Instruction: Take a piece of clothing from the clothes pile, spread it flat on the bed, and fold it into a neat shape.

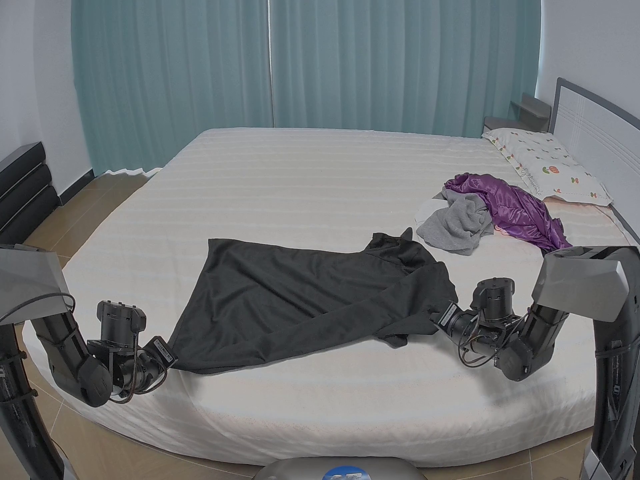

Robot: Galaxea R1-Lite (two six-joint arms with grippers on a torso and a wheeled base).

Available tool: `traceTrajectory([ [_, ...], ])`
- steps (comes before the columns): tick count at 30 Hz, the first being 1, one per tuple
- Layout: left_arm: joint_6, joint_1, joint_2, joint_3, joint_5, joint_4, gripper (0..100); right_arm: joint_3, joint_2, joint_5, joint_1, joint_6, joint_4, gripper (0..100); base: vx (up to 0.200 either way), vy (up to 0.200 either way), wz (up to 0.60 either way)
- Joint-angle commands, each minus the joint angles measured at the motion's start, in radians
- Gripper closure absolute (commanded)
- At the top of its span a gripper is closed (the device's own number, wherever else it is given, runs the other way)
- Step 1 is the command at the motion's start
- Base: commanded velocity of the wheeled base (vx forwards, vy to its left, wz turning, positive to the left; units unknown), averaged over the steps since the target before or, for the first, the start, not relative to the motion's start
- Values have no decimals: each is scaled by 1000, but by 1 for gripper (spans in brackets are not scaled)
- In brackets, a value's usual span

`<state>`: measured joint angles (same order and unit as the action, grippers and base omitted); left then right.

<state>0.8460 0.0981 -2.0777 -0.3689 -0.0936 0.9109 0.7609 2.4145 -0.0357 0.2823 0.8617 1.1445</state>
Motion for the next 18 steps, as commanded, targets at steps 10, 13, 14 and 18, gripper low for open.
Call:
traceTrajectory([
  [10,-22,3,85,31,-3,-9,100,-387,-380,-107,-49,17,18,100,0,0,0],
  [13,-61,3,108,51,-3,-10,100,-449,-433,-113,-52,16,12,100,0,0,0],
  [14,-68,3,114,56,-3,-10,100,-469,-446,-119,-52,16,11,100,0,0,0],
  [18,-82,3,136,62,-3,-12,100,-523,-482,-128,-48,10,11,100,0,0,0],
])
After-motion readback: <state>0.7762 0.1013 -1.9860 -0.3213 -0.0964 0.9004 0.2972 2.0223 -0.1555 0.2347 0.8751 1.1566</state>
